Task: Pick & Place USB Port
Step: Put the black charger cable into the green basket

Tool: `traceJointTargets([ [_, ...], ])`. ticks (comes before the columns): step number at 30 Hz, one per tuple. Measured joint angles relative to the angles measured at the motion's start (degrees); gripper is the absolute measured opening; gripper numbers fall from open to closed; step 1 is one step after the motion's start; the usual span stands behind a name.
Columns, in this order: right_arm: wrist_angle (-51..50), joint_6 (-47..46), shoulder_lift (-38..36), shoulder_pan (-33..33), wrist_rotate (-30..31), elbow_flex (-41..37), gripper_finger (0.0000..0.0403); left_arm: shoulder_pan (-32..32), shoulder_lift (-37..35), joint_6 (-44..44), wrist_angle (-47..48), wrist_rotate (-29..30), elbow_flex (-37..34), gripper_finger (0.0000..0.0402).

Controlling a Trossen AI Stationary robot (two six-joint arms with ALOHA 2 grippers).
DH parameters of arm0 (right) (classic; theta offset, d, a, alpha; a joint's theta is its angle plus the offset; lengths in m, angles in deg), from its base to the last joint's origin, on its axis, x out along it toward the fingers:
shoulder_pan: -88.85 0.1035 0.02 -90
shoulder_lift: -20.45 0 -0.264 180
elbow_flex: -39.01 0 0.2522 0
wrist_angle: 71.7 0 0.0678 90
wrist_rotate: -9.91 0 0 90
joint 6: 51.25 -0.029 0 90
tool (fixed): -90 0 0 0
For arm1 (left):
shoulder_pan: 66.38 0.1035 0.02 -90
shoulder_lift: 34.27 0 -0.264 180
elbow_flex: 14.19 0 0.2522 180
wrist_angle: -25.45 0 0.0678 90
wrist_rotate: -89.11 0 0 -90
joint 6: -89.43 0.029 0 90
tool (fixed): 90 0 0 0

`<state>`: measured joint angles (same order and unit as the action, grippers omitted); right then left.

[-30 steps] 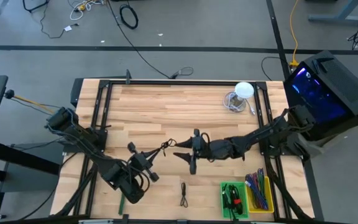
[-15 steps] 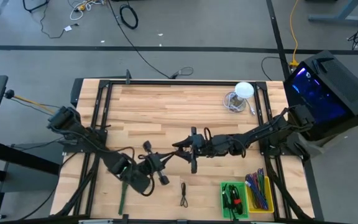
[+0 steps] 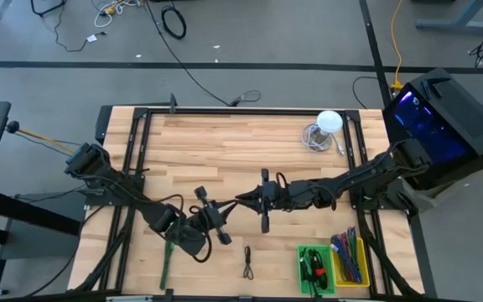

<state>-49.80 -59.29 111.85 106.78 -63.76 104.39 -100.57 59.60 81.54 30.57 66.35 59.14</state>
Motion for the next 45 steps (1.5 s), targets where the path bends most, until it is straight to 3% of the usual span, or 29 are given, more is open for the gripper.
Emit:
traceJointTargets([
  [8,-14.06,-5.78,-4.85,4.02,1.38,0.0,0.0025,-2.86,-0.66,7.42,0.1,12.41,0.11,0.0059],
  [14,-27.63,-17.85,-10.24,11.95,3.37,0.0,0.0025,-3.51,-1.13,7.83,1.7,19.42,0.13,0.0061],
  [20,-36.01,-33.4,-14.32,25.83,14.54,0.0,0.0025,-3.48,-1.11,7.62,2.05,19.37,0.11,0.0061],
  [25,-41.04,-47.87,-14.49,37.51,28.59,0.0,0.0025,-3.48,-1.11,6.43,2.02,18.76,0.11,0.0061],
  [31,-44.95,-61.95,-11.07,45.35,39.14,0.0,0.0025,-3.48,-1.11,5.5,1.76,17.29,0.11,0.0061],
  [35,-47.96,-67.82,-8.5,46.12,39.62,0.02,0.0025,-3.48,-1.1,5.36,1.5,15.9,0.11,0.0062],
  [45,-54.09,-77.12,-5.51,46.29,31.65,0.01,0.0025,-3.48,-1.09,4.05,1.55,14.53,0.11,0.0062],
])
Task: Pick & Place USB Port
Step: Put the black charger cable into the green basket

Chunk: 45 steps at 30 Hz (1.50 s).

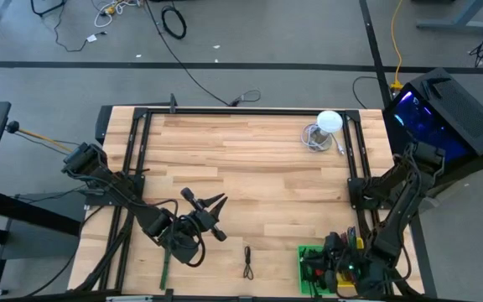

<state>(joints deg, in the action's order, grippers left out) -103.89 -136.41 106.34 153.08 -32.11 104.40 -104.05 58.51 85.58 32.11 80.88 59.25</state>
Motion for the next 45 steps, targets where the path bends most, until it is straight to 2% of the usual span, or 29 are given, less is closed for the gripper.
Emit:
traceJointTargets([
  [14,-0.95,-5.41,3.47,-0.44,-7.5,0.01,0.0025,0.0,0.0,0.03,0.02,-0.62,-0.02,0.0062],
  [21,-0.76,-5.91,3.71,-0.44,-8.02,0.01,0.0028,0.48,0.02,0.07,0.03,-1.54,-0.02,0.0062],
  [28,-0.56,-5.91,3.71,-0.44,-11.02,0.01,0.0127,0.98,0.02,0.48,0.07,-2.13,-0.02,0.0062],
  [32,-0.6,-5.82,3.71,-0.44,-10.99,0.01,0.0164,0.98,0.02,0.66,0.07,-2.13,-0.02,0.0062],
  [37,-2.55,-4.75,3.7,-0.87,-10.99,0.01,0.0178,1.03,0.02,0.66,0.09,-2.13,-0.02,0.0062],
  [42,-3.99,-3.23,3.69,-2.36,-11.06,0.01,0.017,1.25,0.02,0.64,0.11,-2.13,-0.04,0.0062],
  [45,-3.52,-1.16,3.67,-2.56,-13.15,0.01,0.0166,1.25,0.02,0.64,0.11,-2.13,-0.04,0.0062],
])
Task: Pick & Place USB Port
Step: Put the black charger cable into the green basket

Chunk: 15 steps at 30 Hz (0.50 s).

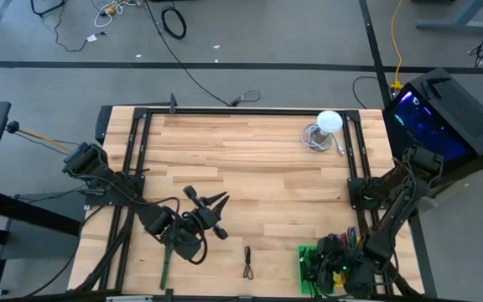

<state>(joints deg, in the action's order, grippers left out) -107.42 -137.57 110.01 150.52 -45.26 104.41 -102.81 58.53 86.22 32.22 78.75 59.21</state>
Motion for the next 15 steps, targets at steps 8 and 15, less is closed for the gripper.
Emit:
traceJointTargets([
  [8,-1.37,2.01,0.0,-0.4,0.27,0.0,0.0169,0.0,0.04,-0.02,0.0,0.0,-0.02,0.0062],
  [15,-7.07,3.21,-0.02,-2.87,1.76,0.0,0.0167,0.0,0.04,-0.1,0.0,0.0,-0.02,0.0062],
])
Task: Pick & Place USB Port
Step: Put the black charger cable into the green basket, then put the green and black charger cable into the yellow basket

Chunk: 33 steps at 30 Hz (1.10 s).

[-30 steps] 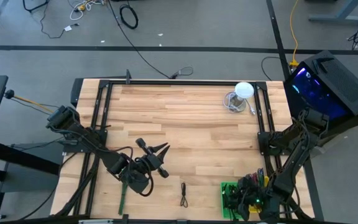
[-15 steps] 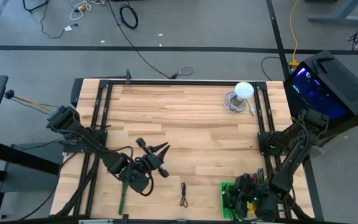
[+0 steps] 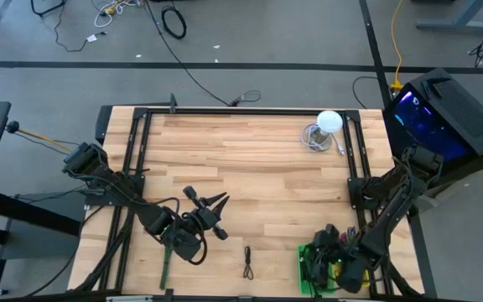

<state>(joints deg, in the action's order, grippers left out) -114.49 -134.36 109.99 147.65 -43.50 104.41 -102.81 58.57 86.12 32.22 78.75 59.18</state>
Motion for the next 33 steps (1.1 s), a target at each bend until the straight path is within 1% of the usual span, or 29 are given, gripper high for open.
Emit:
traceJointTargets([
  [3,-1.9,0.73,0.0,-0.78,0.48,0.0,0.0166,0.0,0.0,-0.05,0.0,0.0,0.0,0.0062],
  [5,-2.7,2.06,0.0,-1.33,1.97,0.0,0.0166,0.0,0.0,-0.05,0.02,0.0,0.0,0.0062],
  [7,-3.94,3.2,-0.06,-2.18,5.33,0.0,0.0166,0.07,0.0,-0.03,0.14,0.0,0.0,0.0062],
  [10,-5.29,5.9,-0.53,-4.13,12.01,0.0,0.0166,0.26,0.0,-0.03,0.2,0.0,0.0,0.0062],
  [12,-5.27,7.65,-0.78,-5.82,15.13,0.0,0.0166,0.26,0.0,-0.15,0.32,-0.77,0.0,0.0062],
  [14,-4.23,10.36,-1.01,-7.78,15.04,0.0,0.0166,0.03,0.0,-1.18,1.09,-4.66,0.0,0.0062],
  [17,-1.44,15.48,-0.98,-10.45,11.69,0.0,0.0166,-1.48,0.0,-6.85,4.31,-11.88,0.01,0.0062],
  [19,0.88,18.56,-0.98,-11.73,10.15,0.0,0.0166,-3.15,0.0,-15.15,10.26,-15.8,0.04,0.0062],
  [20,1.64,19.98,-0.98,-12.08,9.81,0.0,0.0166,-4.06,0.0,-20.94,15.12,-17.2,0.04,0.006],
  [22,3.35,22.75,-0.98,-12.68,9.93,0.0,0.0166,-6.05,-0.02,-36.51,26.18,-20.51,0.04,0.0054],
  [24,3.98,25.02,-0.98,-13.18,10.26,0.0,0.0166,-7.94,-0.21,-54.04,37.27,-27.5,0.02,0.0044],
  [26,3.99,26.28,-0.96,-13.75,10.4,0.0,0.0166,-9.84,-0.26,-68.25,43.79,-37.39,0.02,0.0033],
  [27,3.97,26.83,-0.96,-14.03,10.4,0.0,0.0166,-11.09,-0.22,-73.17,45.33,-40.95,0.02,0.0027],
  [29,3.99,27.96,-0.96,-14.73,10.41,0.0,0.0166,-13.62,-0.2,-80.99,46.12,-45.74,0.02,0.0018],
  [33,4.13,29.44,-0.94,-15.96,10.46,0.0,0.0166,-18.24,-0.2,-94.06,46.23,-55.07,0.02,0.0013],
])
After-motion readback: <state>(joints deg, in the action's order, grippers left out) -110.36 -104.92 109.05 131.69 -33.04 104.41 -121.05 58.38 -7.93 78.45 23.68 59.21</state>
